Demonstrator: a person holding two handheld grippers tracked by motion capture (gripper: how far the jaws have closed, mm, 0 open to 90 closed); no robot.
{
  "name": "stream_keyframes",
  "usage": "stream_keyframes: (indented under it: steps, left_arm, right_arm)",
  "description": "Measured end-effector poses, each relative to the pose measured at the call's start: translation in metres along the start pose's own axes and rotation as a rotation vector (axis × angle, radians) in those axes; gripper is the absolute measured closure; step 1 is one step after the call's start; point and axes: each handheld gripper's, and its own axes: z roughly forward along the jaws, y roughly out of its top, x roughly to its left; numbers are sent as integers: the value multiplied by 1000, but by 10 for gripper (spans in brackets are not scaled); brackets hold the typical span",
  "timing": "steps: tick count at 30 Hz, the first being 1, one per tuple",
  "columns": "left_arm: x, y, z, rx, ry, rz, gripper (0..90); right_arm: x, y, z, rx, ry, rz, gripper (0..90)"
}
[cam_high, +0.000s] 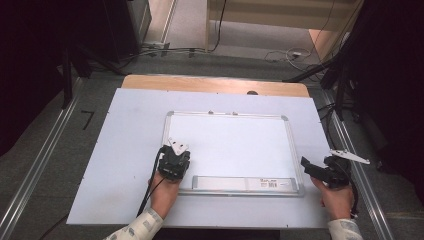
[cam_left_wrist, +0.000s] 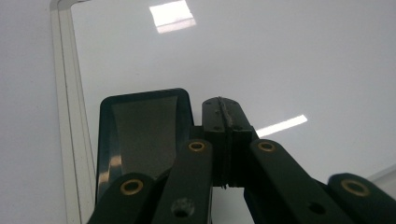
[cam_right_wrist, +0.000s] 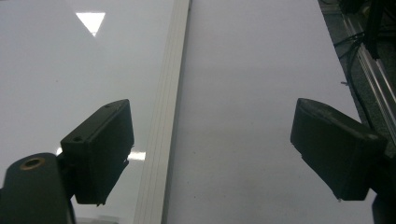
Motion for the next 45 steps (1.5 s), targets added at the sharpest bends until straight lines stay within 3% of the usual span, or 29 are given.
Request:
stream_keyframes:
  steps: [8, 12, 18, 27, 31, 41, 45]
  left_arm:
    - [1, 1, 3, 9, 31, -38, 900]
    - [6, 2, 3, 5, 42, -82, 900]
    - [8, 2, 3, -2, 38, -93, 900]
    - [11, 6, -8, -53, 13, -100, 900]
    - [13, 6, -9, -63, 23, -100, 900]
    - [30, 8, -18, -90, 34, -127, 886]
    - [38, 9, -23, -110, 24, -137, 799]
  right_arm:
    - [0, 0, 0, -1, 0, 0, 121]
    - [0, 0, 0, 0, -1, -1, 120]
    - [0, 0, 0, 0, -1, -1, 121]
    - [0, 0, 0, 0, 1, -3, 121]
    - [0, 0, 1, -1, 1, -8, 121]
    - [0, 0, 1, -1, 2, -7, 120]
    - [0, 0, 0, 0, 3, -3, 121]
